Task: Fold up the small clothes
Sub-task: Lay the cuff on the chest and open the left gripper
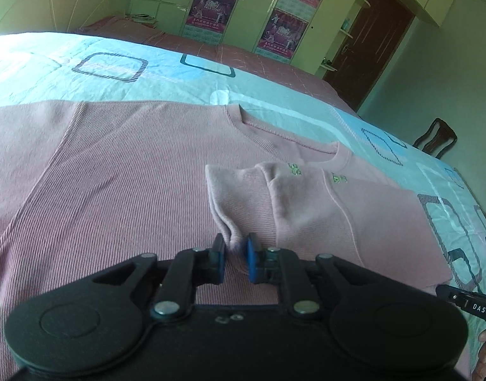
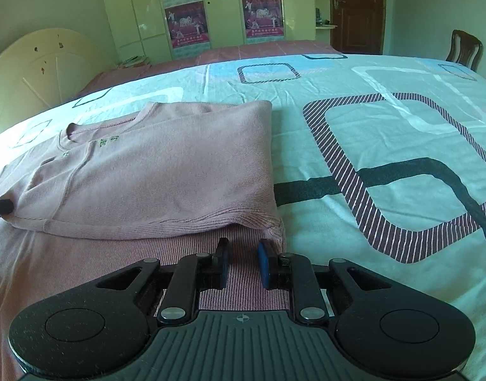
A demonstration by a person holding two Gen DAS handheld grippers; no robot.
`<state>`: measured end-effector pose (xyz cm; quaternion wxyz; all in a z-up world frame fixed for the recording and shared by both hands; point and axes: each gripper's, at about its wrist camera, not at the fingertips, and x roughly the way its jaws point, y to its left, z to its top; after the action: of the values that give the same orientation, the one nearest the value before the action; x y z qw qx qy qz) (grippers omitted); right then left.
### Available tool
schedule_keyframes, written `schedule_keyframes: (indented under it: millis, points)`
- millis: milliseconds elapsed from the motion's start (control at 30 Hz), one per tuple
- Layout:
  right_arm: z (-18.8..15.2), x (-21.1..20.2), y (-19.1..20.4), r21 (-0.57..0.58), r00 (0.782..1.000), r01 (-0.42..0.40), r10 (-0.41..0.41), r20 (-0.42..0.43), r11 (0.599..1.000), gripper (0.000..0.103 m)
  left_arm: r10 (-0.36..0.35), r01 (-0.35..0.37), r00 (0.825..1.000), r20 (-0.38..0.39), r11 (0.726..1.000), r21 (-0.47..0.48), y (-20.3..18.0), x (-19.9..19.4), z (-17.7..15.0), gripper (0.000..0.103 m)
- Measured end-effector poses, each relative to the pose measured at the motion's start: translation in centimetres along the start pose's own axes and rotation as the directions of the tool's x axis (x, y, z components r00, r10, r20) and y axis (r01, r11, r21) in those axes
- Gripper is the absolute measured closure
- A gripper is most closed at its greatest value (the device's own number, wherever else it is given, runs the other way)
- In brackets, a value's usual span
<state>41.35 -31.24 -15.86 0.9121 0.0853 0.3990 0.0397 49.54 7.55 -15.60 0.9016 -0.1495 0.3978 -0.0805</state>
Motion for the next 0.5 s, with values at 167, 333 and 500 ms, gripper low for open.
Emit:
schedule_keyframes:
  millis: [167, 333, 500]
  points:
    - [0.6, -2.0, -0.7, 0.023, 0.998, -0.032, 0.031, 0.049, 0.999, 0.083, -0.012, 0.013, 1.000, 0.025, 0.999, -0.032, 1.5, -0.4, 0.7, 0.058]
    - [1.6, -2.0, -1.7, 0.090, 0.995, -0.042, 0.034, 0.092, 0.995, 0.083, -0.066, 0.066, 0.998, -0.016, 0.997, -0.032, 1.6, 1.2, 1.4, 0.061]
    - [2.0, 0.4, -0.7, -0.010, 1.000, -0.019, 0.019, -0.004, 1.000, 0.083, -0.046, 0.043, 0.996, 0.080, 0.998, 0.037, 0.3, 0.3, 1.3, 0.098]
